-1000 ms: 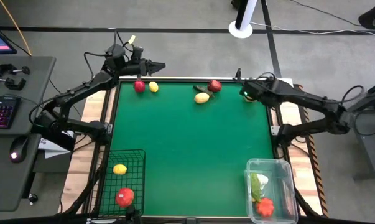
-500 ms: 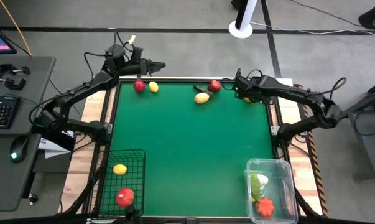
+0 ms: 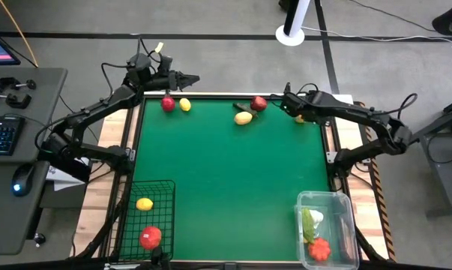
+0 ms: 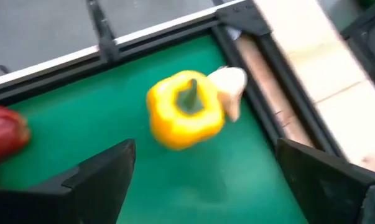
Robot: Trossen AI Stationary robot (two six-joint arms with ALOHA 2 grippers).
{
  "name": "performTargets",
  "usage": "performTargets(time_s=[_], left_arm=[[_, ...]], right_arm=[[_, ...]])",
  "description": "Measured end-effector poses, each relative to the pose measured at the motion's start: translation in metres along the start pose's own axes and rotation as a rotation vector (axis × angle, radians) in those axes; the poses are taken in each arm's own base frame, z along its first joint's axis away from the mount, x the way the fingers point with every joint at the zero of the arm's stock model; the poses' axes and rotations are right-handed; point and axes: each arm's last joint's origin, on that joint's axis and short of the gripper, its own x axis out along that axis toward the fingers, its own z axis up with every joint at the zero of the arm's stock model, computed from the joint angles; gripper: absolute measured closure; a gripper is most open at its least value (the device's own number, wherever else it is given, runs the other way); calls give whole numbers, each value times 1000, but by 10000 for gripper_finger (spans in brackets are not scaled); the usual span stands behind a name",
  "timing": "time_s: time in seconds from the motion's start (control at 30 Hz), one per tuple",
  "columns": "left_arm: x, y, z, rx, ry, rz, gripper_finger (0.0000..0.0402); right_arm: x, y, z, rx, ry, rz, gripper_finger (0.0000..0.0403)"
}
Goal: Sort produce into baskets
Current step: Put the yellow bell pepper into the transparent bin
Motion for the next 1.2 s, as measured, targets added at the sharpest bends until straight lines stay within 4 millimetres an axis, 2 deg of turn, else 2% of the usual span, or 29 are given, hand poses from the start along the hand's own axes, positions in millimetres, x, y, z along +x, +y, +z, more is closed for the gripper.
performTargets(time_s=[0.23, 0.3, 0.53, 0.73, 0.97, 1.2], left_arm=[[0, 0, 0, -2, 2, 1, 12], [0, 0, 0, -2, 2, 1, 12], [0, 0, 0, -2, 2, 2, 12], [0, 0, 0, -29, 2, 2, 12], [0, 0, 0, -36, 1, 2, 12], [0, 0, 0, -28, 2, 2, 12]], right_arm=[[11, -9, -40, 51, 18, 65, 97], [14, -9, -44, 89, 17, 93, 109], [37, -6, -23, 122, -40, 8, 116], [51, 6, -10, 177, -94, 43, 116], [66, 10, -8, 297, -97, -8, 116], [74, 11, -7, 402, -129, -41, 116]])
